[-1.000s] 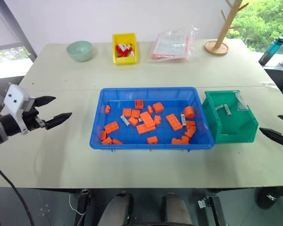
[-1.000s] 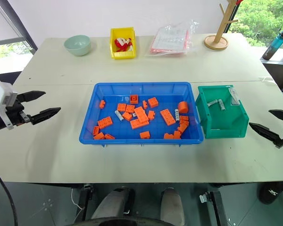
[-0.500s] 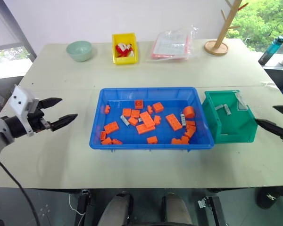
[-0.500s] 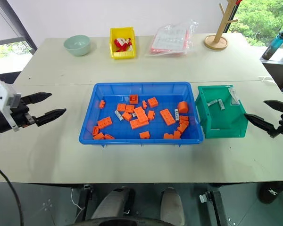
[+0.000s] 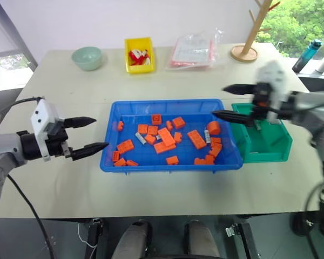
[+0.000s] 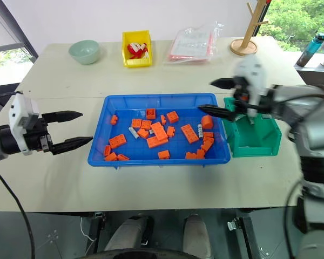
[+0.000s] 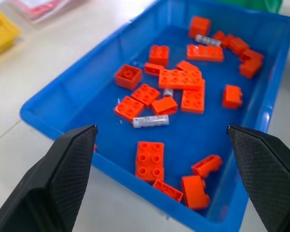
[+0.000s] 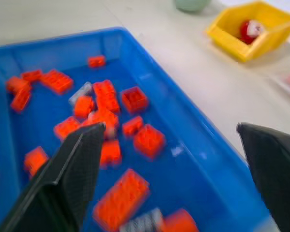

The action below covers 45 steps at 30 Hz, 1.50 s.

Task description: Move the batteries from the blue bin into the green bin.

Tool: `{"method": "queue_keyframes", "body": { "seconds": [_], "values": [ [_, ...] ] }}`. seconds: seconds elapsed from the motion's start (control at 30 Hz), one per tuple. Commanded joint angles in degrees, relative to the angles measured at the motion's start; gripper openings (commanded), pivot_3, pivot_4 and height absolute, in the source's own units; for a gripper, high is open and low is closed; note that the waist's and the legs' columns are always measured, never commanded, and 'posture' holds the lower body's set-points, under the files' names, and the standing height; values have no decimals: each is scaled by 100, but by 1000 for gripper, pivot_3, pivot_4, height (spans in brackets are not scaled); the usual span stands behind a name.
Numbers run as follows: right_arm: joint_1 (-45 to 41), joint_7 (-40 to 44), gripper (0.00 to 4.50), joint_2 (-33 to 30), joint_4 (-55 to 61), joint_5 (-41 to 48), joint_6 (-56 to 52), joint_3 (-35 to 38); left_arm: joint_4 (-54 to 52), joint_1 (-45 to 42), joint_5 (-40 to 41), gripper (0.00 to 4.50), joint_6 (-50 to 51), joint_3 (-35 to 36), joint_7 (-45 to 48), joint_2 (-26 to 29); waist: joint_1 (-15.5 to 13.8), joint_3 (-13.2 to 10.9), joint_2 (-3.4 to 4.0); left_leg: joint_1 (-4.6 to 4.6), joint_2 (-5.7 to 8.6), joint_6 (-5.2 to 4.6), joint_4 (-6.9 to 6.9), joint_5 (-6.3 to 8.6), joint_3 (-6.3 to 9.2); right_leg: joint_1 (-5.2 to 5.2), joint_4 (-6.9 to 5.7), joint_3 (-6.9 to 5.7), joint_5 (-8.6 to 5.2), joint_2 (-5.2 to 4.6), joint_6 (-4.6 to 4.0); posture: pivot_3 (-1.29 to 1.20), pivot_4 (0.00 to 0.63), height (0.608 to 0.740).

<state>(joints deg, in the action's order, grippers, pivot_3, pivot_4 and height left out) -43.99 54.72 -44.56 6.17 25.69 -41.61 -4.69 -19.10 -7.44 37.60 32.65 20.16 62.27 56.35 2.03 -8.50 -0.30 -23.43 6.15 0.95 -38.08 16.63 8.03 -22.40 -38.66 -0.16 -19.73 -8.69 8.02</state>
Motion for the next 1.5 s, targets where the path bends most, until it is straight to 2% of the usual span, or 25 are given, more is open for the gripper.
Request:
{"method": "queue_keyframes", "body": {
  "seconds": [0.03, 0.13, 0.27, 0.4, 0.73, 1.23, 1.37, 1.5],
  "values": [
    [-566, -508, 4478, 692, 62, -128, -670, -497, 236, -205, -245, 4500, -327, -162, 211, 150, 4, 0, 0, -2, 3, 0, 0, 0, 2, 0, -1, 0, 0, -2, 0, 0, 150, 719],
    [-714, -772, 4478, 1302, 46, -258, -1103, -1026, 459, -402, -414, 4500, -500, -357, 292, 147, 44, 0, -2, -4, 3, 1, -1, -1, 5, -4, -2, -2, 0, 0, -1, 0, 150, 719],
    [-698, -1040, 4478, 1984, 63, -147, -1871, -1355, 577, -594, -510, 4500, -618, -554, 298, 44, 57, 0, -2, -3, 6, 1, -2, 0, 7, -14, -43, -1, 0, -2, -1, 0, 150, 719],
    [-685, -1301, 4478, 2558, -243, -335, -2041, -1707, 530, -613, -500, 4500, -653, -645, 326, -35, 66, 0, -2, -3, 5, 1, -2, -1, 9, -18, -48, -1, 1, -1, -1, 0, 150, 719],
    [-973, -1436, 4478, 3416, -1683, -954, -1319, -2098, 380, -471, -470, 4500, -631, -671, 387, -34, 192, 0, -2, -3, 6, 3, -2, -2, 12, -26, -56, -1, 1, 0, -1, 0, 150, 719],
    [-1167, -1223, 4478, 4052, -3133, -1844, -218, -2338, 281, -474, -447, 4500, -532, -592, 270, 7, 217, 1, -2, -2, 5, 5, 0, -3, 17, -32, -59, -1, 1, 4, -1, 0, 150, 719],
    [-1192, -1171, 3304, 4147, -3301, -2075, 62, -2395, 340, -569, -451, 4500, -524, -626, 229, 1, 220, 1, -2, -2, 6, 5, 1, -3, 17, -32, -59, -1, 1, 4, -1, 0, 150, 719],
    [-1171, -1117, 1205, 4174, -3284, -2176, 165, -2340, 400, -634, -461, 4500, -525, -655, 228, -4, 216, 1, -2, -2, 6, 6, 0, -3, 19, -32, -61, -1, 1, 5, -1, 0, 150, 719]
  ]
}}
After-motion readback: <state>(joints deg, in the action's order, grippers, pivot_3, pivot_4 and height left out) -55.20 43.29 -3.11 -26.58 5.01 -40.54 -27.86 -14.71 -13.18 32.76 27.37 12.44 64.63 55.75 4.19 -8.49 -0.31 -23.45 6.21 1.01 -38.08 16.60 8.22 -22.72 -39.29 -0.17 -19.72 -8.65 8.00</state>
